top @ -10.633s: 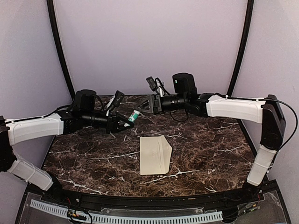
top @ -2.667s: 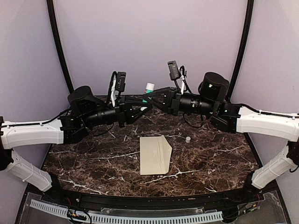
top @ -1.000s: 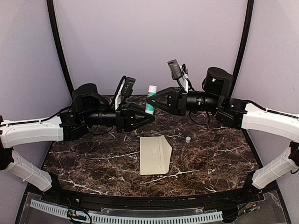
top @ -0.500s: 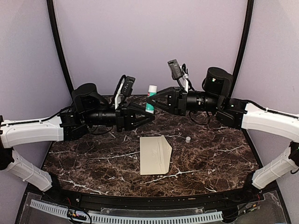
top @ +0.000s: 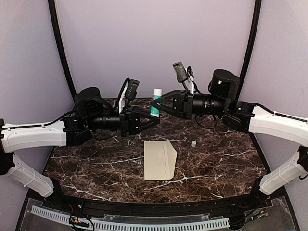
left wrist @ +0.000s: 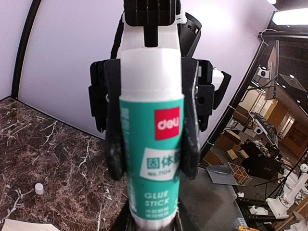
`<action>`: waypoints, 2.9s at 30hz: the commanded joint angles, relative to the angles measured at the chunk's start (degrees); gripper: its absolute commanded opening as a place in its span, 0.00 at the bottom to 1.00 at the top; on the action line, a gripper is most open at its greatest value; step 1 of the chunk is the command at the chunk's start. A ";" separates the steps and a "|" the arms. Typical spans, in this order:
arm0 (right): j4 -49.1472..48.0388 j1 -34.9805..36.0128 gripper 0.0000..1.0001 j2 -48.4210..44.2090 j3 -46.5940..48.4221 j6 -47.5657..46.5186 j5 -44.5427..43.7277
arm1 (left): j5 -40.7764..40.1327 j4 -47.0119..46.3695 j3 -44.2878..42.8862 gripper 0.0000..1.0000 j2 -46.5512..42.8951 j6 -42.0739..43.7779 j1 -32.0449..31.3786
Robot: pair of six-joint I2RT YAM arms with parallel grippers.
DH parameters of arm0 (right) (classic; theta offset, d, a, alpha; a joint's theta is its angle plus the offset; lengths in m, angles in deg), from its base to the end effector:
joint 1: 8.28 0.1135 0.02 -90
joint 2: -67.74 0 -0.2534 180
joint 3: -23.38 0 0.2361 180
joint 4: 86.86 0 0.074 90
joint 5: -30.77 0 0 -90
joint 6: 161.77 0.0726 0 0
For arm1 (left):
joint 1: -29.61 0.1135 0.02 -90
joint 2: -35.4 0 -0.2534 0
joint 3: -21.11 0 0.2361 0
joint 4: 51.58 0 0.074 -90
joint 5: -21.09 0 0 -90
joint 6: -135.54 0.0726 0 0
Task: Place the letter into the envelope and seal it
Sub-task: Unscrew the solid glue.
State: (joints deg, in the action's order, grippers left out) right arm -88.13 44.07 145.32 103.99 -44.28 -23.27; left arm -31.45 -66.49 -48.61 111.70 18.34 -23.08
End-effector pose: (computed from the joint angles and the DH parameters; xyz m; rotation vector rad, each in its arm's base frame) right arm 0.1701 0.2902 0.3834 -0.9113 1.4748 1.5393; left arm 0.1617 -0.2851 0.3517 0.9387 1.3830 -1.5605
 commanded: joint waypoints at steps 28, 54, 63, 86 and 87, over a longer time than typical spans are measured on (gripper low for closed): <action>14.03 10.55 0.00 16.13 14.72 -1.39 -44.00 | -40.15 17.69 -1.46 0.00 -0.18 5.38 -0.24; -5.85 -5.47 0.00 -1.82 -5.94 1.84 -15.41 | -7.61 4.42 5.39 0.79 -9.85 -2.71 6.52; -22.41 -4.61 0.00 -0.25 -6.94 7.98 1.69 | 4.39 -9.03 3.20 0.73 -2.72 -9.69 6.61; -21.07 -0.42 0.00 4.27 -2.57 5.74 1.29 | 7.72 -14.69 0.84 0.42 2.90 -12.38 4.33; -20.98 -0.42 0.00 4.28 -2.60 5.67 1.30 | 7.68 -14.74 0.85 0.40 2.90 -12.41 4.29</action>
State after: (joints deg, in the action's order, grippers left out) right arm -106.44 43.22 149.88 99.40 -38.27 -22.15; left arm -24.70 -79.18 -46.84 114.69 5.99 -18.66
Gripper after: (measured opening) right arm 0.193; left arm 0.427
